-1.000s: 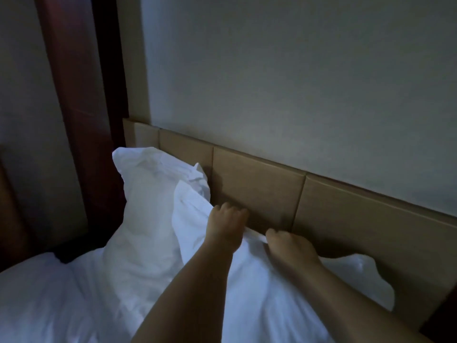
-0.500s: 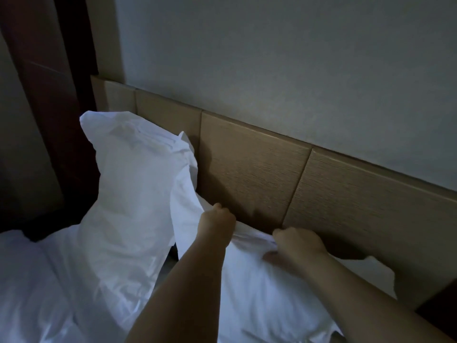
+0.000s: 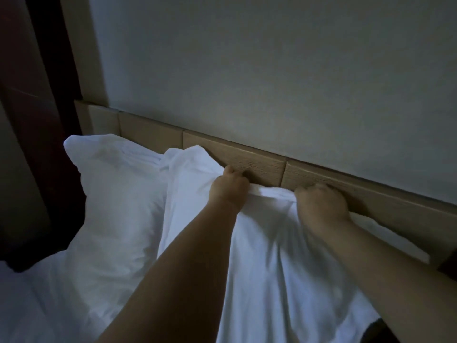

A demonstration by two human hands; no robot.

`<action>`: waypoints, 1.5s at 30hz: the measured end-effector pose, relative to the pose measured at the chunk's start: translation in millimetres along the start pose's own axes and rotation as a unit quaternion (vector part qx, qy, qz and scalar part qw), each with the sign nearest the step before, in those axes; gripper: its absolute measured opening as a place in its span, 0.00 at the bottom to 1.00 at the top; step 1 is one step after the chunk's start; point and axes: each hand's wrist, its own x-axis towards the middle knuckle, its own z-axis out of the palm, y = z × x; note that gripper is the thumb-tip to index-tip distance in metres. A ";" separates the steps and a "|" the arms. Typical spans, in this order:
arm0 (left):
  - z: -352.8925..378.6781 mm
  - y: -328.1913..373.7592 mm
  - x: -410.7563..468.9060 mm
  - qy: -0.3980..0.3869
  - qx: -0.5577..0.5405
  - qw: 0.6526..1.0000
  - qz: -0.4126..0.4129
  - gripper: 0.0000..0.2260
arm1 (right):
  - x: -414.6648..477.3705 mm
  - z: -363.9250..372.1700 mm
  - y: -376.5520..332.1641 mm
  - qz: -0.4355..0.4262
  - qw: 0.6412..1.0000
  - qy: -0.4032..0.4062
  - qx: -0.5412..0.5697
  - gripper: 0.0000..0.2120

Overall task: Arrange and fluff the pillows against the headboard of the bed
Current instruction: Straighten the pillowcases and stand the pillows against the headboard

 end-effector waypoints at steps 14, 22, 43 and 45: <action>56.6 4.0 -23.7 -0.054 -0.040 0.998 0.009 0.12 | -24.9 60.2 -19.8 0.007 0.996 -0.076 0.053 0.12; 36.4 8.3 -34.8 0.000 -0.060 0.998 0.030 0.11 | -30.7 42.5 -19.0 0.092 0.988 -0.059 0.107 0.12; 53.0 48.2 -46.2 -0.130 -0.146 0.980 0.033 0.19 | -87.7 73.6 -35.7 -0.051 0.989 -0.098 0.099 0.30; 50.8 43.2 -58.9 -0.125 -0.017 0.987 0.104 0.20 | -95.2 83.0 -41.6 -0.048 0.989 -0.114 0.075 0.34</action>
